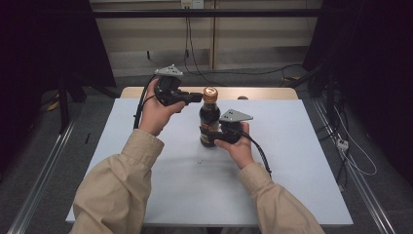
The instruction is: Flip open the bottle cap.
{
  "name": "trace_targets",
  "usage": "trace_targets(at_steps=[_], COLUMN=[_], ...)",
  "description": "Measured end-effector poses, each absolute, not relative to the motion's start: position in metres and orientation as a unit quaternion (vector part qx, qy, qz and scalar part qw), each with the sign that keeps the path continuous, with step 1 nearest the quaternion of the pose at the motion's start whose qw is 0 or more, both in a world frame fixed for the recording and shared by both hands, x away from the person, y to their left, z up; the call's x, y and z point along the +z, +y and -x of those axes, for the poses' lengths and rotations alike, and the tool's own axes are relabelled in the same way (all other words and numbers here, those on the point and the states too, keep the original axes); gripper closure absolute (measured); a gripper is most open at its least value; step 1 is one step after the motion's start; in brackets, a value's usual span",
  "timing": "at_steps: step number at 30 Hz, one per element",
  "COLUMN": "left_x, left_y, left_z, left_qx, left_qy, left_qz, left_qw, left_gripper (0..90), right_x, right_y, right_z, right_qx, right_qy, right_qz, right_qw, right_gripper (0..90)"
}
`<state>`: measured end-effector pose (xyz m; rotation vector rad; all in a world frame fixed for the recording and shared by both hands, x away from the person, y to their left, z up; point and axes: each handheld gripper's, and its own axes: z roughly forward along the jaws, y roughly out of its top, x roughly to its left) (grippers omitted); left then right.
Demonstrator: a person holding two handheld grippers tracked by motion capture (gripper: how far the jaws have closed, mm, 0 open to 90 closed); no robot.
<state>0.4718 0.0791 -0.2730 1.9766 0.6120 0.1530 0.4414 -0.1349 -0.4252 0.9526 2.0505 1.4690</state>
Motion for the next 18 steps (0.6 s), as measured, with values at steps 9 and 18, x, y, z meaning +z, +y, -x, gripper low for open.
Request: trace_targets(at_steps=[9,18], left_x=[-0.2728,-0.2718], left_y=[0.0774,0.076], left_z=[-0.4721,-0.4723], left_qx=[0.059,0.06], left_qy=[0.255,0.254], left_qz=[-0.819,-0.821], left_qw=[0.511,0.508], left_gripper=[90.0,90.0], right_x=[-0.4256,-0.4267], right_y=[-0.1354,-0.1365], right_z=[-0.4415,-0.4417], right_qx=[0.533,0.537], right_qy=[0.741,0.738], right_qz=[-0.345,-0.346], right_qw=[0.219,0.218], right_gripper=[30.9,30.8])
